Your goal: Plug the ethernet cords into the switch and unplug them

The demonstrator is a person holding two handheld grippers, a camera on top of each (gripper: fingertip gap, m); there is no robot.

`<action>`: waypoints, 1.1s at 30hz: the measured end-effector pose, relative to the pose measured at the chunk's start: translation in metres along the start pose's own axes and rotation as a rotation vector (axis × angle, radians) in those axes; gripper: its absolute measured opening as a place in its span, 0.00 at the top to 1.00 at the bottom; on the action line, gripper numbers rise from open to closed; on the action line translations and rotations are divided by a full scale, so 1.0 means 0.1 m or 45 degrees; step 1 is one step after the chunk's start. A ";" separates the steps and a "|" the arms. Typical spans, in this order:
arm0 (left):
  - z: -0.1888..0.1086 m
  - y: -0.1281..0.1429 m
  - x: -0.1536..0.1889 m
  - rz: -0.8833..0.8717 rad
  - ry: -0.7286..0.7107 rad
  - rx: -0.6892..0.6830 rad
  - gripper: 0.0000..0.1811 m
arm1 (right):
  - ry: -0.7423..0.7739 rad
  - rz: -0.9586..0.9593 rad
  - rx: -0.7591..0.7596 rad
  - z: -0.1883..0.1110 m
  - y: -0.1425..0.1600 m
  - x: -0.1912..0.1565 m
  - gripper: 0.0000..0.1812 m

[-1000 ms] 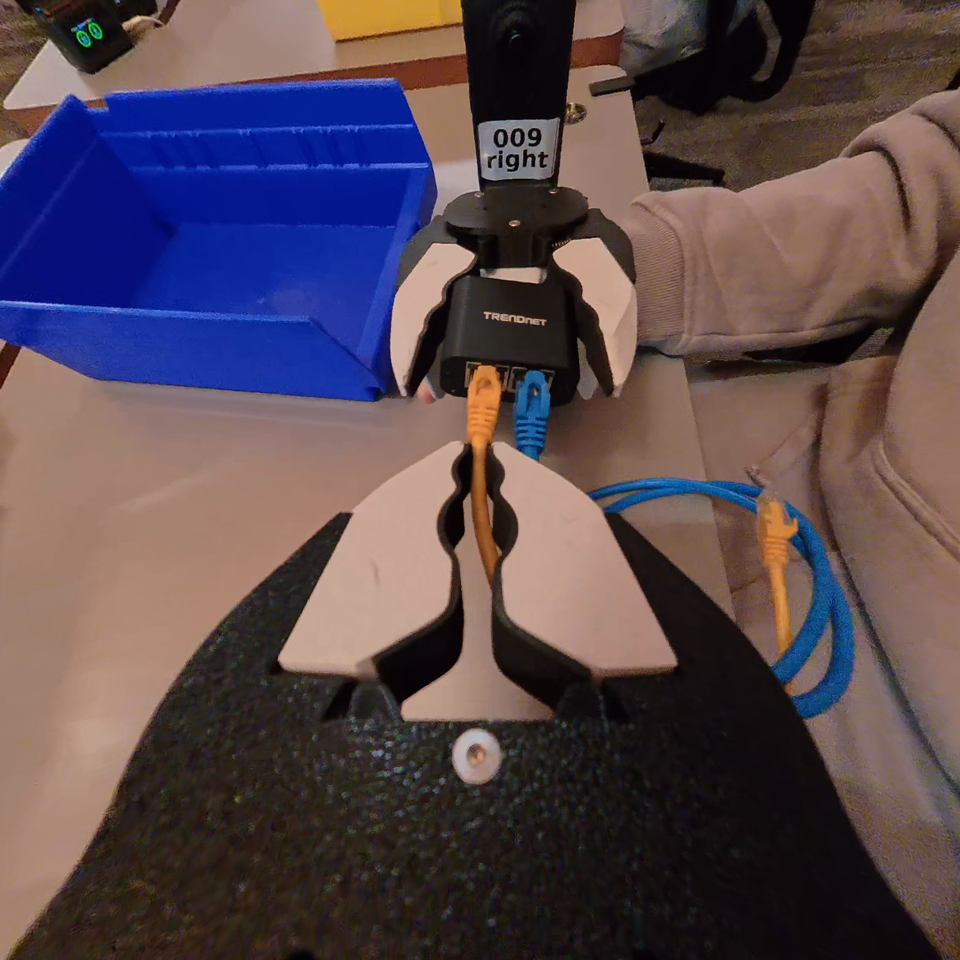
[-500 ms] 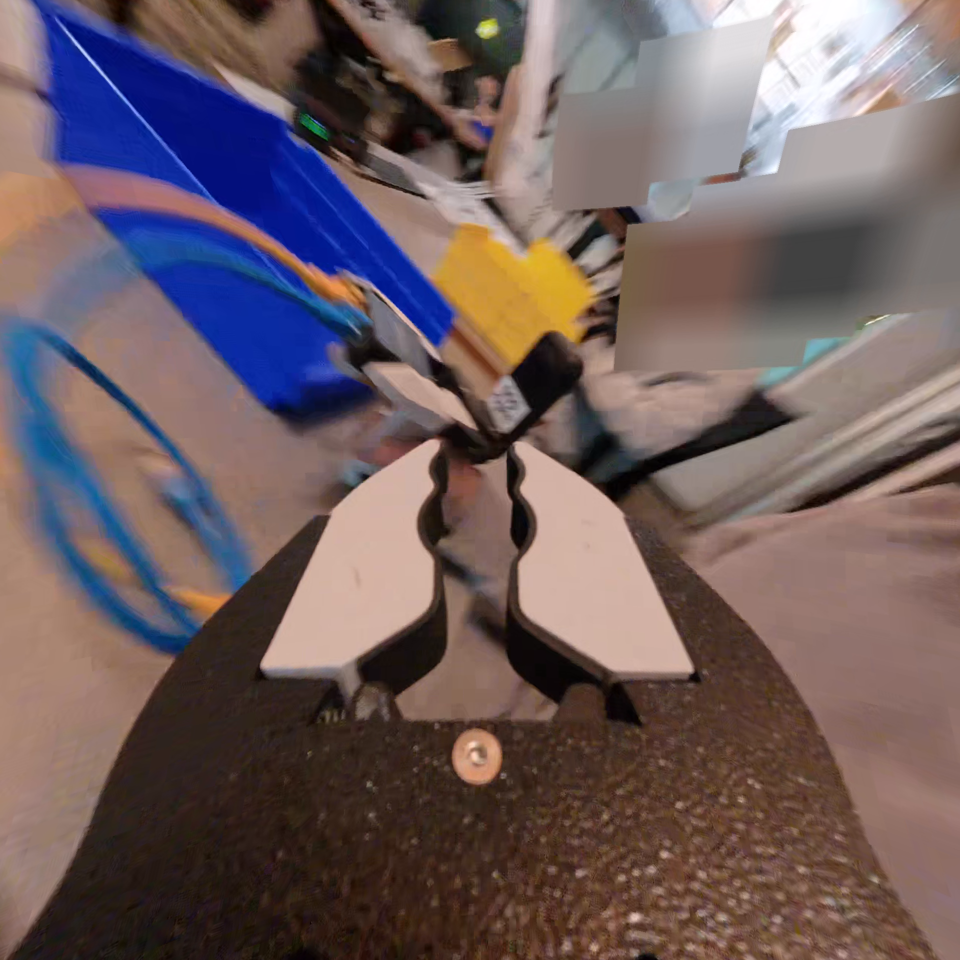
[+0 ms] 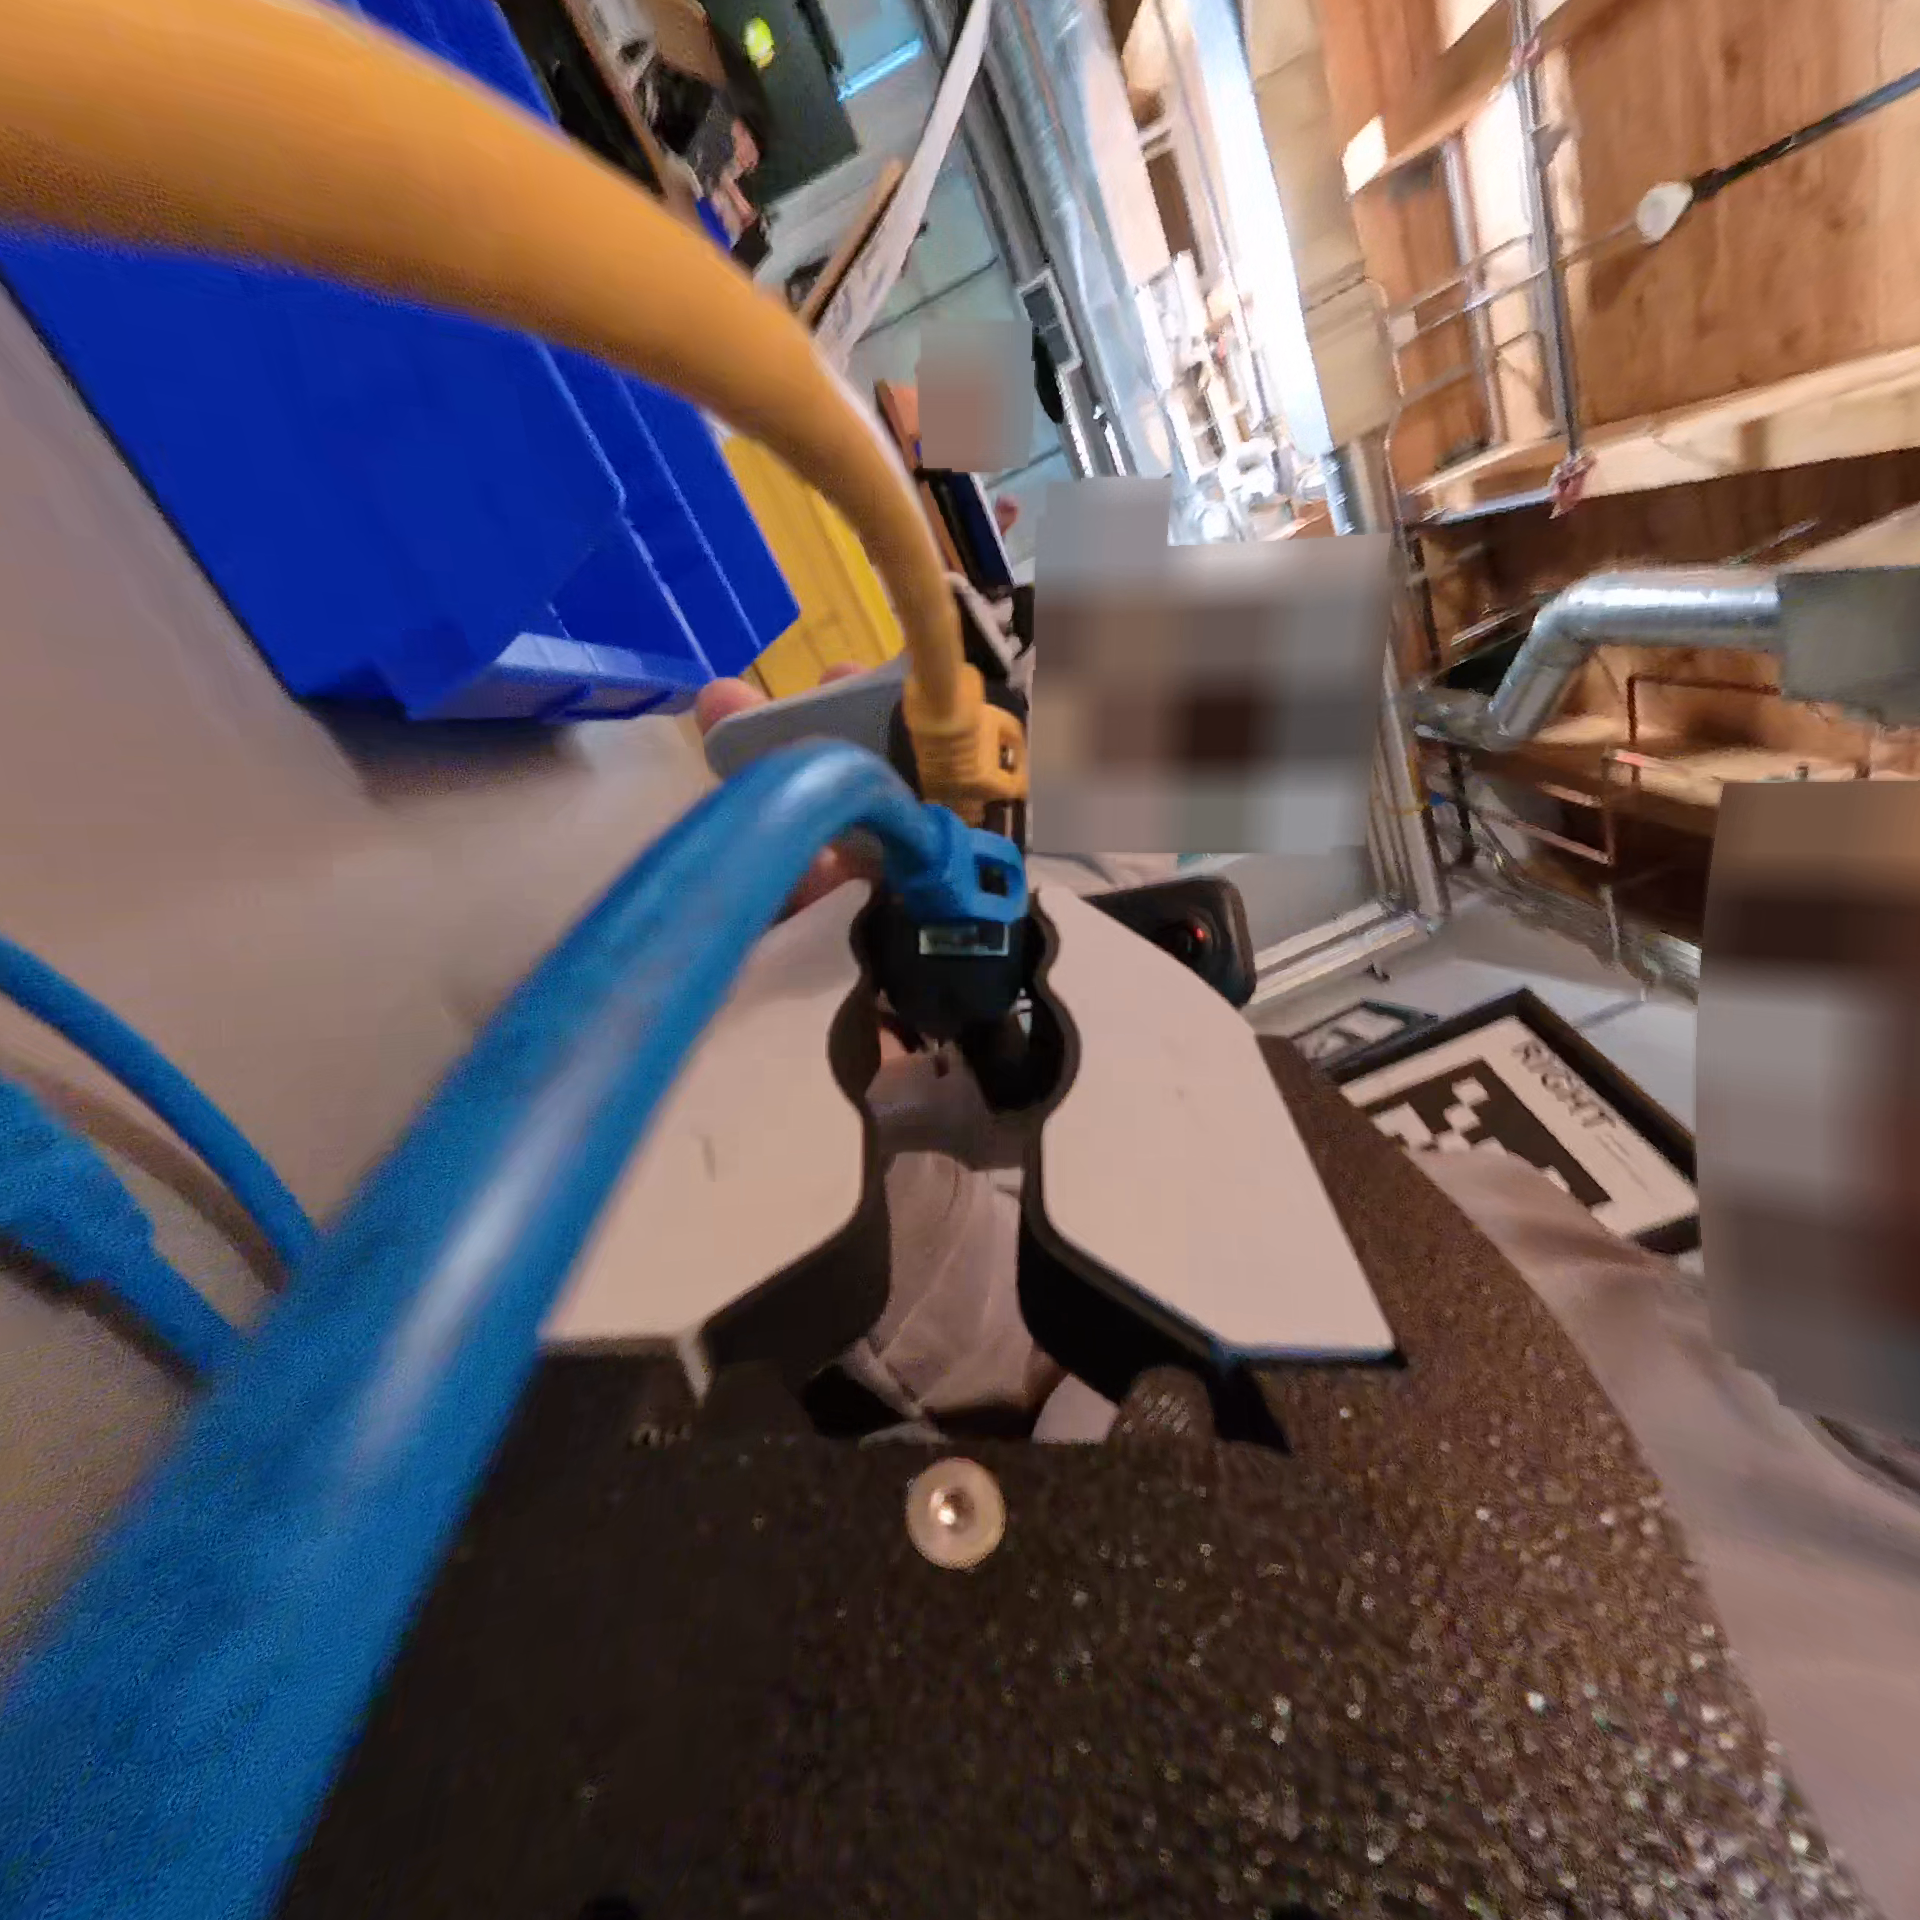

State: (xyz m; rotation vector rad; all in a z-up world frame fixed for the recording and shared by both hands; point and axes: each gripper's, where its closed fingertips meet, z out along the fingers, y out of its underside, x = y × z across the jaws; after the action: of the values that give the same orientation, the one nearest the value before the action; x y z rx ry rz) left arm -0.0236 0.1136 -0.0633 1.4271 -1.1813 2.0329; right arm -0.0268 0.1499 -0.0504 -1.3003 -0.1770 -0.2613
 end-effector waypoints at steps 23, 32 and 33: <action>-0.35 0.10 -0.06 0.151 -0.163 -0.978 0.87 | -0.331 -0.108 -0.166 -0.12 0.13 -0.20 0.66; -0.14 -0.17 -0.03 0.097 -0.082 -0.090 0.71 | 0.331 -0.054 -0.153 -0.01 0.15 0.30 0.66; -0.12 -0.15 0.00 0.050 -0.016 -0.039 0.71 | 0.344 -0.076 -0.149 0.01 0.15 0.27 0.66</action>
State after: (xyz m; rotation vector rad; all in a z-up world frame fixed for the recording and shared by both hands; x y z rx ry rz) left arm -0.0197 0.1320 -0.0584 1.4152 -1.2499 2.0260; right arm 0.0030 0.1520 -0.0566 -1.3622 0.0295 -0.5007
